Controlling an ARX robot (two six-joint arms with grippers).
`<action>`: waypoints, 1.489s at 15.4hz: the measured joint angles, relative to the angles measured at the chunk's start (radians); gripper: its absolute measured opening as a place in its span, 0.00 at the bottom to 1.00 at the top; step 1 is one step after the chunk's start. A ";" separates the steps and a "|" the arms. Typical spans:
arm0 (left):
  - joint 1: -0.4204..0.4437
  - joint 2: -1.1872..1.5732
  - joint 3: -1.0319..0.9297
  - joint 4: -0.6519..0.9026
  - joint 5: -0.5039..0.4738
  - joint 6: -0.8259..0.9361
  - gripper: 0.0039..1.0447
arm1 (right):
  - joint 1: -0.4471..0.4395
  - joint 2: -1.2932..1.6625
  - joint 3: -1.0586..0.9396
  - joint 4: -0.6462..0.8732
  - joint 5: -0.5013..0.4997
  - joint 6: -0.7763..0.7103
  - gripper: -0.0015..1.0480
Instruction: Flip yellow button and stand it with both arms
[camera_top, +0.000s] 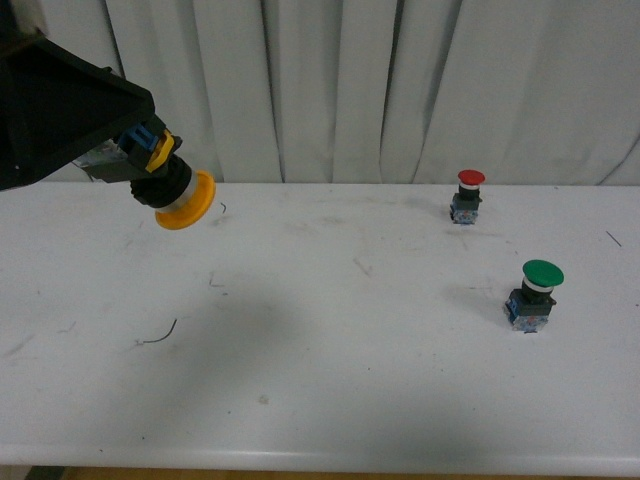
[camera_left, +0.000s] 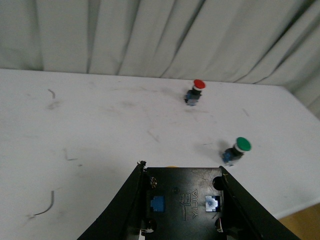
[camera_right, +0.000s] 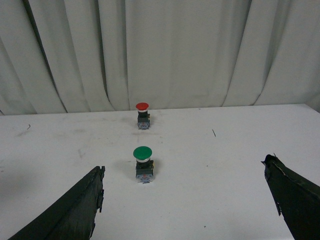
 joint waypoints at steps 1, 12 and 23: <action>-0.005 -0.013 -0.026 0.037 0.037 -0.047 0.34 | 0.000 0.000 0.000 0.000 0.000 0.000 0.94; -0.055 0.227 -0.088 0.642 0.222 -0.664 0.34 | 0.000 0.000 0.000 0.000 0.000 0.000 0.94; -0.100 0.261 -0.045 0.630 0.198 -0.682 0.34 | -0.152 0.194 -0.004 0.417 -0.312 0.083 0.94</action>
